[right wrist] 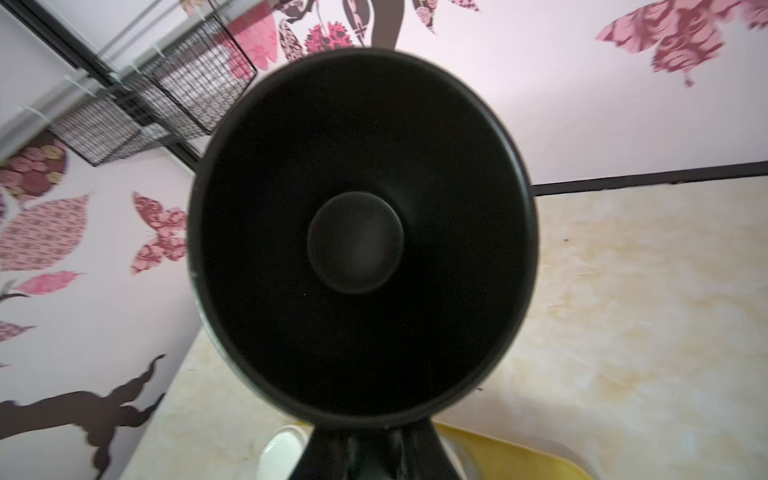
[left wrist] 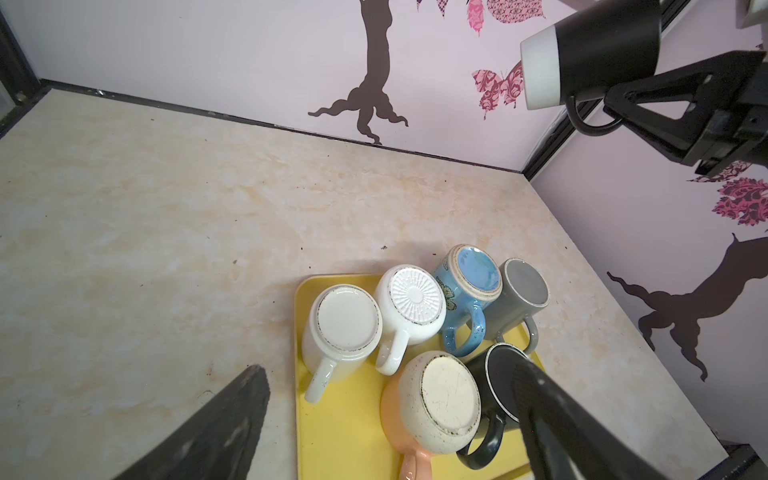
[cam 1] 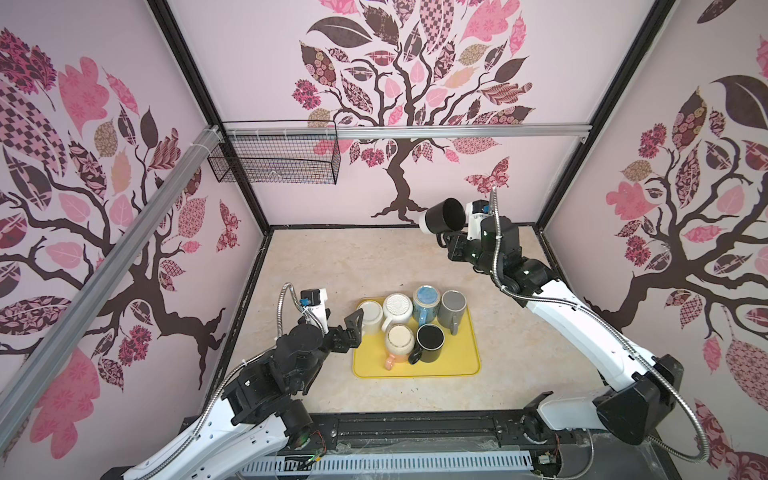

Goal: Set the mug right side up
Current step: 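Open left gripper and carry the black mug away with right gripper, then lower the black mug upright onto the table beyond the tray, release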

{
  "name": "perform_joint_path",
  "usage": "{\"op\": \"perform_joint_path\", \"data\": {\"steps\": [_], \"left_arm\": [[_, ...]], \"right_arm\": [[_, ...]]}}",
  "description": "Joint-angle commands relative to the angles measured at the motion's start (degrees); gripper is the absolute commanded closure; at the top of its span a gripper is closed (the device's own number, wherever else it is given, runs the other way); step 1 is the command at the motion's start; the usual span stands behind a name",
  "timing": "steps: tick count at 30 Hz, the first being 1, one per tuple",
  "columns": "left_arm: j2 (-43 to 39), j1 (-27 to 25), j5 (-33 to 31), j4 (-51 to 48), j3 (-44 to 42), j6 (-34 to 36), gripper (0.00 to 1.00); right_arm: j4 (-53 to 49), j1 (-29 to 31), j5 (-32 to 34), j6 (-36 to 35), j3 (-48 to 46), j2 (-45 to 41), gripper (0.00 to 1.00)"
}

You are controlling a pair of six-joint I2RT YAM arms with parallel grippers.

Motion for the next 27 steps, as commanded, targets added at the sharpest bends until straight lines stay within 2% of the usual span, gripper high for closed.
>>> {"op": "perform_joint_path", "data": {"steps": [1,6,8,11,13,27], "left_arm": [[-0.1,0.2,0.7,-0.2,1.0,1.3,0.06],[0.5,0.2,0.9,0.7,0.4,1.6,0.07],[1.5,0.2,1.3,0.8,0.6,1.6,0.07],[3.7,0.2,2.3,0.7,1.1,1.9,0.07],[4.8,0.2,2.9,1.0,1.1,2.2,0.07],[6.7,0.3,4.1,1.8,-0.4,1.6,0.07]], "right_arm": [[-4.4,-6.1,3.8,-5.7,1.1,2.4,1.0],[-3.5,-15.7,-0.5,-6.0,-3.4,3.0,1.0],[-4.2,-17.7,0.5,-7.9,-4.3,3.7,1.0],[-7.6,-18.0,7.8,-11.0,-3.8,6.2,1.0],[-8.5,-18.1,10.0,-12.1,-4.0,7.8,1.0],[-8.8,-18.3,14.0,-13.5,-5.1,14.6,1.0]]}}
